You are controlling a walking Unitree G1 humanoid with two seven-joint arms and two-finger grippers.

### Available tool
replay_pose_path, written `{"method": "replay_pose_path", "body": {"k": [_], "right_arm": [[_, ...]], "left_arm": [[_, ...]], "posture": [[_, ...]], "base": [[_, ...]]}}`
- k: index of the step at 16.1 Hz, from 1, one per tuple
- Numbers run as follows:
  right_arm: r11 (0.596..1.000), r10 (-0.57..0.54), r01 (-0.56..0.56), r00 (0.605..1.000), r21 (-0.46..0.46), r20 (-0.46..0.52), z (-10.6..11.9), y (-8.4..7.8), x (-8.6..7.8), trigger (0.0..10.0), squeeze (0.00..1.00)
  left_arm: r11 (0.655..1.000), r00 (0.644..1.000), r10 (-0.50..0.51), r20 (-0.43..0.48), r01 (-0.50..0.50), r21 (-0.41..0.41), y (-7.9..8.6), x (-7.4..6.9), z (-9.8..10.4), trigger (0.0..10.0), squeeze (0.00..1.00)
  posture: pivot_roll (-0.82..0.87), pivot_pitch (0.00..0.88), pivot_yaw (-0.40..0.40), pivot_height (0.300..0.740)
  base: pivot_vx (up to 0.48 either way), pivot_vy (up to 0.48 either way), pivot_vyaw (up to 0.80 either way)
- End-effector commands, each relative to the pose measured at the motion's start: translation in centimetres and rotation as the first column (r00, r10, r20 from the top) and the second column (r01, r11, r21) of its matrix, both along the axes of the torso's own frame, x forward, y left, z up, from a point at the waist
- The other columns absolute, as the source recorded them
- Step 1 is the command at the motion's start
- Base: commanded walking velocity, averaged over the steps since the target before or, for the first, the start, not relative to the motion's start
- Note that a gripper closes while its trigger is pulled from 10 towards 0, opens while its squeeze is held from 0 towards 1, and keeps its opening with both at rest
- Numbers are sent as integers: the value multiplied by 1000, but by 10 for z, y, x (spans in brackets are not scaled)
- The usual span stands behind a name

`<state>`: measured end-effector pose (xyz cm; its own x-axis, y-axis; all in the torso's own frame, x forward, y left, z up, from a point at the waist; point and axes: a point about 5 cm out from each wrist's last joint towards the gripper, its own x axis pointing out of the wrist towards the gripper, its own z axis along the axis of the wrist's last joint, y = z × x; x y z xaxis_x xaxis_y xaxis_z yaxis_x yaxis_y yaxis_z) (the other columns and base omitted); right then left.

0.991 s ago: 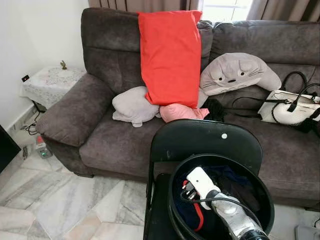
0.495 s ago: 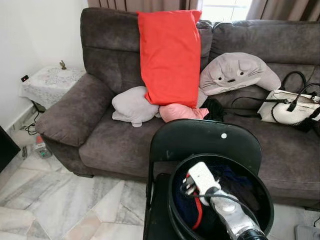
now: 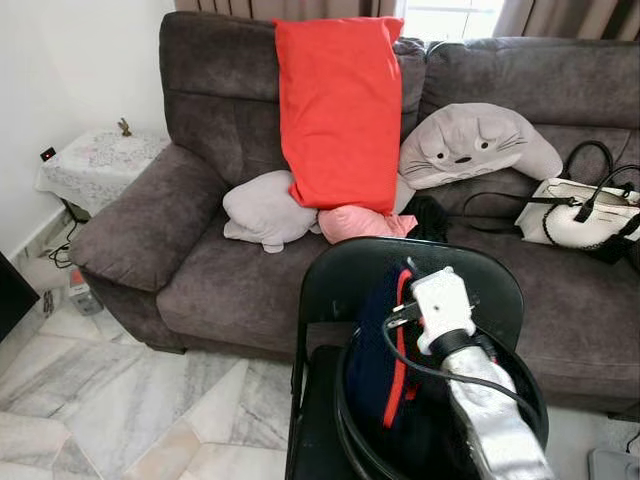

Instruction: Hang hanger

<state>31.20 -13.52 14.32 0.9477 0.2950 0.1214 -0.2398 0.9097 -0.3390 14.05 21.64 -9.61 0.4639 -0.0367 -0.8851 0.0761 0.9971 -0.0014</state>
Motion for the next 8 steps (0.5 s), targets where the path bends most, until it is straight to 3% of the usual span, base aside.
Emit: {"method": "replay_pose_path", "body": {"k": [1,4,8], "right_arm": [[1000,16,-16,1000,5,15,8,3,-5,0,0],[1000,5,-4,1000,-27,22,25,-4,-25,0,0],[996,-79,86,980,-32,181,93,-22,-23,0,0]], "left_arm": [[1000,1000,-13,-18,13,11,2,-4,-1,10000,0],[1000,1000,-10,-18,11,10,1,-4,-1,10000,0],[1000,1000,-10,-14,10,8,0,-1,-1,10000,0]], "posture": [[-13,26,20,740],[-37,27,16,740],[-65,22,17,740]], "base": [[0,0,0],[0,0,0],[0,0,0]]}}
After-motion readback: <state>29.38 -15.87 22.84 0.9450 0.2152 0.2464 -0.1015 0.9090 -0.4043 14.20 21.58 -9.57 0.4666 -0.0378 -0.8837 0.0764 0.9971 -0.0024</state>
